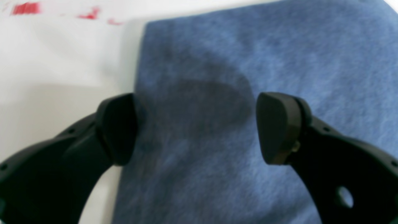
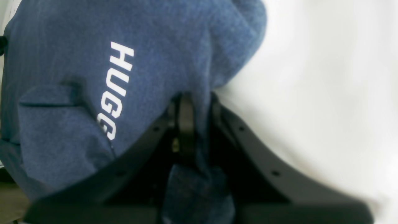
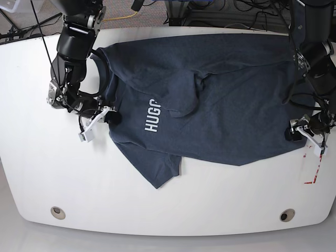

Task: Fold the T-shirt properly
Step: 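Grasp the shirt's side edge with both grippers, spaced along it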

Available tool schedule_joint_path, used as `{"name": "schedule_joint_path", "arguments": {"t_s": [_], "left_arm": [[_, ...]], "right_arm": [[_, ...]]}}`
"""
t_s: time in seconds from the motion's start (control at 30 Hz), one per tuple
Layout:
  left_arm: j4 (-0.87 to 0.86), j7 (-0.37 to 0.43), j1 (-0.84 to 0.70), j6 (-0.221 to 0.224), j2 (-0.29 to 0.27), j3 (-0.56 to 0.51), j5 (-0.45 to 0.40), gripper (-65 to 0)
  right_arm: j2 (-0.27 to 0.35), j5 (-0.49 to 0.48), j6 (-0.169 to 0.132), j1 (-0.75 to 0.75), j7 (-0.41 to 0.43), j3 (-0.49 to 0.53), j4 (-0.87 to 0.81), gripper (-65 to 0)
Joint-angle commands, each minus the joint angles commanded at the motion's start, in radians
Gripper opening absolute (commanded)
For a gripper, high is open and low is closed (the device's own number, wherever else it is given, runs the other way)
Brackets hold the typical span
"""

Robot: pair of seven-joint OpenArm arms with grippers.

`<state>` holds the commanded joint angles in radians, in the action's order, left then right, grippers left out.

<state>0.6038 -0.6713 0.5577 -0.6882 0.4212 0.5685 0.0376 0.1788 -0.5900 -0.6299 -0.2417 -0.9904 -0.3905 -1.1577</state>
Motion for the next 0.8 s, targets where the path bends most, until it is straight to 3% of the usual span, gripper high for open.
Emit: {"name": "schedule_joint_path", "arguments": {"t_s": [0.33, 0.43, 0.53, 0.6, 0.73, 0.8], "left_arm": [[-0.002, 0.028, -0.003, 0.000, -0.018, 0.002, 0.000, -15.0], [-0.002, 0.074, -0.006, 0.000, -0.023, 0.000, 0.000, -24.2], [-0.002, 0.092, -0.005, 0.000, -0.023, -0.003, -0.002, -27.9], [-0.002, 0.092, -0.002, 0.018, -0.023, -0.005, -0.002, -24.0], [-0.002, 0.092, -0.002, 0.089, -0.023, -0.005, -0.002, -7.8], [-0.002, 0.092, -0.002, 0.092, -0.023, -0.006, -0.002, -8.3]], "right_arm": [[0.005, 0.000, -0.002, 0.000, 0.000, 0.000, 0.000, -59.9], [0.005, 0.000, -0.002, -0.009, 0.000, 0.000, 0.000, -59.9], [0.005, 0.002, -0.002, -0.018, 0.000, 0.002, 0.000, -59.9], [0.005, 0.002, -0.002, -0.020, 0.000, 0.002, 0.000, -59.9], [0.003, 0.000, -0.002, -0.020, 0.000, 0.003, 0.000, -59.9], [0.003, 0.000, -0.002, -0.020, 0.000, 0.003, 0.000, -59.9]]}}
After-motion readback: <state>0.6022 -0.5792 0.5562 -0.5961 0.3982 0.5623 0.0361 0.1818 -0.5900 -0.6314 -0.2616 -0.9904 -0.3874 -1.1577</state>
